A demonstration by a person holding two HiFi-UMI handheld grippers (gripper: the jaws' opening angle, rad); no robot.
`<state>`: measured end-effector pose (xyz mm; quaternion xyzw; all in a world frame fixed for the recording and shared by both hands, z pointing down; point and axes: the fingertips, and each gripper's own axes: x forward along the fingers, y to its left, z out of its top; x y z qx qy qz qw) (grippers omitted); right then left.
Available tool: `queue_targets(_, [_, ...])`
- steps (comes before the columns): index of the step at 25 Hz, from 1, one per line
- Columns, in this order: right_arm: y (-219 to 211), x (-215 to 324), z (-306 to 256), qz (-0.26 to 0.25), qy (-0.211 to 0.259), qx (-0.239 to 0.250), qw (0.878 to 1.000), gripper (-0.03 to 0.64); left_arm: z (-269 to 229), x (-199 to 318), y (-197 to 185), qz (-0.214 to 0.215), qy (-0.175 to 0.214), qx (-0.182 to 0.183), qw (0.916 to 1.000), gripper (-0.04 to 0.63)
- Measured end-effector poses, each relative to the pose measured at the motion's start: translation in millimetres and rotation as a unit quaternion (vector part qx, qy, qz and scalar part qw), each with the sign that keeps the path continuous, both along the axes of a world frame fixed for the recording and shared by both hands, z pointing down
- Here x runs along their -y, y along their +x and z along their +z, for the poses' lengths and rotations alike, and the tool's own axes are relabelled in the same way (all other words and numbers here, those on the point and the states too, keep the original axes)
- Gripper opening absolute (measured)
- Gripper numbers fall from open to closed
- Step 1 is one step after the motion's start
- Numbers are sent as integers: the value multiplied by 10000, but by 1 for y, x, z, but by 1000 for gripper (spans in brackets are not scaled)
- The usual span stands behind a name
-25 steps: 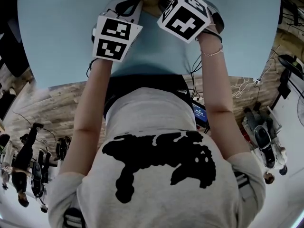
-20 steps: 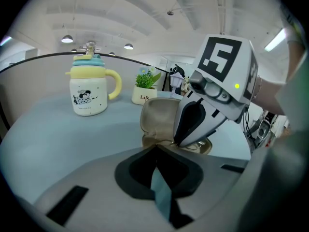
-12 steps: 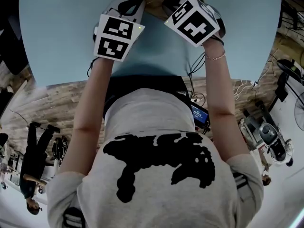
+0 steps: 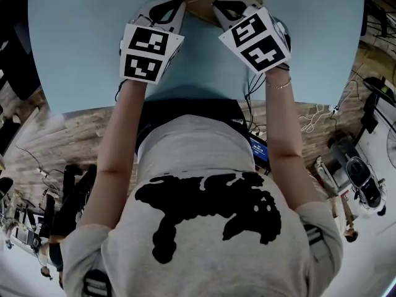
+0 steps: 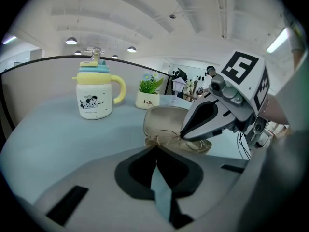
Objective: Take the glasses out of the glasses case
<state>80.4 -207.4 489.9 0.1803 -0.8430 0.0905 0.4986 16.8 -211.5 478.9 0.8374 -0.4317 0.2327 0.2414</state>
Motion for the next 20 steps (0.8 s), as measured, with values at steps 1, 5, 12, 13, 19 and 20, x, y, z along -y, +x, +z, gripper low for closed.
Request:
queue_targets(1, [0, 2, -5, 72, 75, 104, 9999, 9, -3, 0, 0, -18, 30, -10, 10000, 14])
queue_targets(5, [1, 7, -25, 335, 380, 503, 9975, 9, -12, 0, 2, -17, 114, -5, 9999, 14])
queue_targets(12, [14, 11, -47, 648, 821, 866, 9907, 9, -26, -7, 12, 19, 206, 15, 9998, 14])
queue_targets(13, [15, 13, -51, 686, 922, 926, 9890, 9, -27, -8, 13, 22, 206, -2, 9998, 14])
queue_targets(19, [22, 31, -84, 1030, 1497, 1487, 9720, 9, -44, -1, 16, 49, 380, -29, 9993, 14])
queue_targets(20, [23, 32, -89, 1105, 1527, 1601, 9690, 11, -49, 0, 16, 48, 421, -40, 9991, 14])
